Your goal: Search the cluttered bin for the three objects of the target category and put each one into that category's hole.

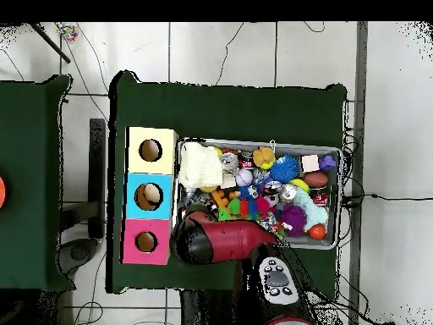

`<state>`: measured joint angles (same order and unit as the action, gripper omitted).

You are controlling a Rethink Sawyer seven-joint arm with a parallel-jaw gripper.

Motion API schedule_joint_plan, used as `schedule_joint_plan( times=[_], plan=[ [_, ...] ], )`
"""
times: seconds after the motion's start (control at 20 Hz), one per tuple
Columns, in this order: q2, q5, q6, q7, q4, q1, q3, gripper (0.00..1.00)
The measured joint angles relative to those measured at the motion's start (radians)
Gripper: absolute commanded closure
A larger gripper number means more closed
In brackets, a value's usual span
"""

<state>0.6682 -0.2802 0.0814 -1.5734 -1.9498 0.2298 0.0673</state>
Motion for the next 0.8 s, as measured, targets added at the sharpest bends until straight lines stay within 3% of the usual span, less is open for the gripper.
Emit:
schedule_joint_plan(
  times=[0.45,0.8],
  plan=[
    [0.002,0.000,-0.063,0.000,-0.069,-0.006,-0.002,0.00],
    [0.002,0.000,-0.074,0.000,-0.103,0.034,0.002,0.00]
  ],
)
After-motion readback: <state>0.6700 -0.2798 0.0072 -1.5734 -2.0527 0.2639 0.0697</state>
